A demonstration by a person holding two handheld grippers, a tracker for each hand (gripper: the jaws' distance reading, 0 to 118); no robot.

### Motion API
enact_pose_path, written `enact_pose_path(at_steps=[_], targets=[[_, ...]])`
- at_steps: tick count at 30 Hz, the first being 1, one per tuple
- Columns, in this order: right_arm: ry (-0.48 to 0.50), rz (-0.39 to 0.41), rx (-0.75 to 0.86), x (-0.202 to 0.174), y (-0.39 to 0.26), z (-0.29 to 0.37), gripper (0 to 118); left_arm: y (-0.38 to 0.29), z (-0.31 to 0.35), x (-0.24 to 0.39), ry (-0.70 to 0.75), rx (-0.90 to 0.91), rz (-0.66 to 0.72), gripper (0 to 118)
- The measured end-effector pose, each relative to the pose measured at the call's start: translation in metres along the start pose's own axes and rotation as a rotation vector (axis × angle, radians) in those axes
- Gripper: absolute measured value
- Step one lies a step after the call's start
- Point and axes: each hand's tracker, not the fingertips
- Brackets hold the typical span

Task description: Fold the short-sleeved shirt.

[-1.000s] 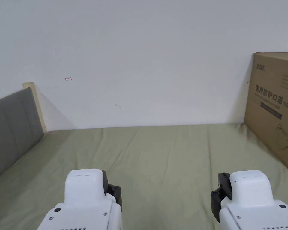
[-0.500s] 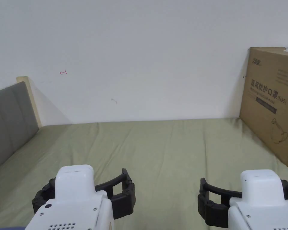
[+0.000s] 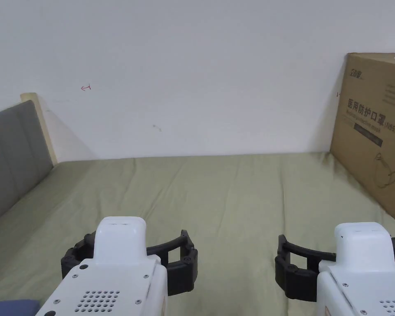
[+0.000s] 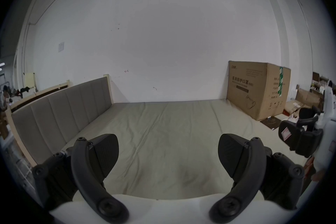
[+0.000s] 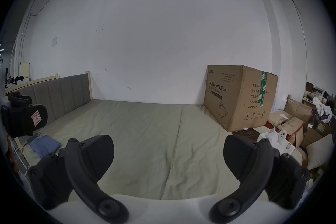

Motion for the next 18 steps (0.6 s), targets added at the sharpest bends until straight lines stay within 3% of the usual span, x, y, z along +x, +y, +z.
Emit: enact_pose_path(at_steps=[5, 9, 18], targets=[[-0.01, 0.019, 0.001, -0.001, -0.001, -0.002, 118, -0.003, 0.002, 0.001, 0.043, 0.027, -0.021, 112], [-0.003, 0.009, -0.012, -0.001, -0.003, -0.005, 118, -0.001, 0.001, -0.006, -0.052, 0.001, 0.044, 112], [-0.008, 0.005, -0.02, -0.001, -0.003, -0.007, 118, -0.002, -0.008, 0.002, -0.007, -0.059, 0.014, 112]])
